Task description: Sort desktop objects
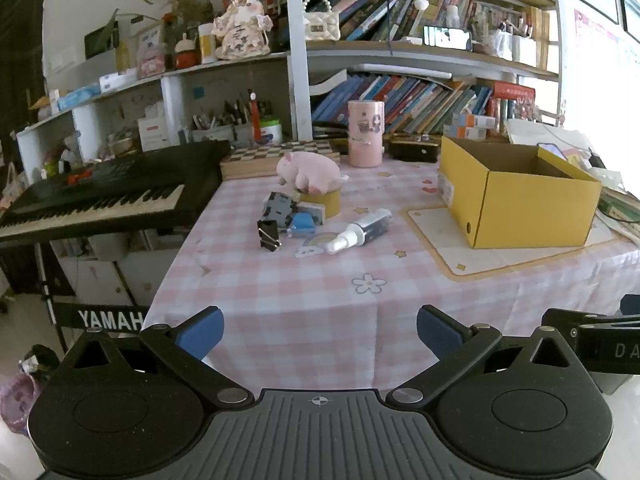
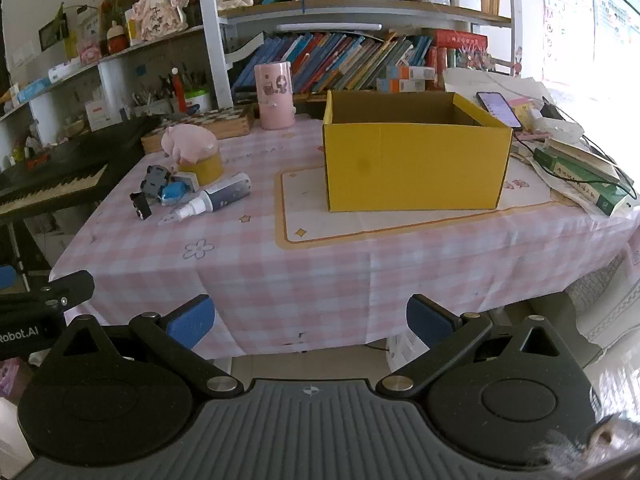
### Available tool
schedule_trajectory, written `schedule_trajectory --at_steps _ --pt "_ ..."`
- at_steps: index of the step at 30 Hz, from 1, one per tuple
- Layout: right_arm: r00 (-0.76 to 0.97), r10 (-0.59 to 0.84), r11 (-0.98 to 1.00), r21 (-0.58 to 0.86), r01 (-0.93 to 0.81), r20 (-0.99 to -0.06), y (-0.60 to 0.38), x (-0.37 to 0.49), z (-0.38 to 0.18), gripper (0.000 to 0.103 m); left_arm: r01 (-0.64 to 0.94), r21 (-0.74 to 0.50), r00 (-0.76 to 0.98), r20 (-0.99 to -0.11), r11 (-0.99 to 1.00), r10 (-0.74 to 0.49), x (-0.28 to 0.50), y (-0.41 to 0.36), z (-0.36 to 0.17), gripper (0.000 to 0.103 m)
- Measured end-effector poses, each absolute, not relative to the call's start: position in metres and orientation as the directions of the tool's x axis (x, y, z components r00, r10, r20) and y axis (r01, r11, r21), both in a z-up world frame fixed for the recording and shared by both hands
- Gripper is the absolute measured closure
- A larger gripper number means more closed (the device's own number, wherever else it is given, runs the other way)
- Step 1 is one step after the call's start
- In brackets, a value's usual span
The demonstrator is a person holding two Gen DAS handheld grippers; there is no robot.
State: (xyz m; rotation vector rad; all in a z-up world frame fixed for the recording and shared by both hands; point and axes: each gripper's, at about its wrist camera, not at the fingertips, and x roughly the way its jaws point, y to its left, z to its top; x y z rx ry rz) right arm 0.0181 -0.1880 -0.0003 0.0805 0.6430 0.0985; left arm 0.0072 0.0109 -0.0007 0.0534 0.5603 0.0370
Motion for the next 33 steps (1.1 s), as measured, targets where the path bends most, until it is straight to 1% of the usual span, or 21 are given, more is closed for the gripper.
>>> schedule_trajectory --at_steps 33 --pt "0.776 0.153 0.988 0.106 -0.111 -0.612 -0.176 0.032 -0.001 0.000 -0.035 0.074 0.828 -0.557 0.997 0.070 0.017 0.020 -0.005 0.000"
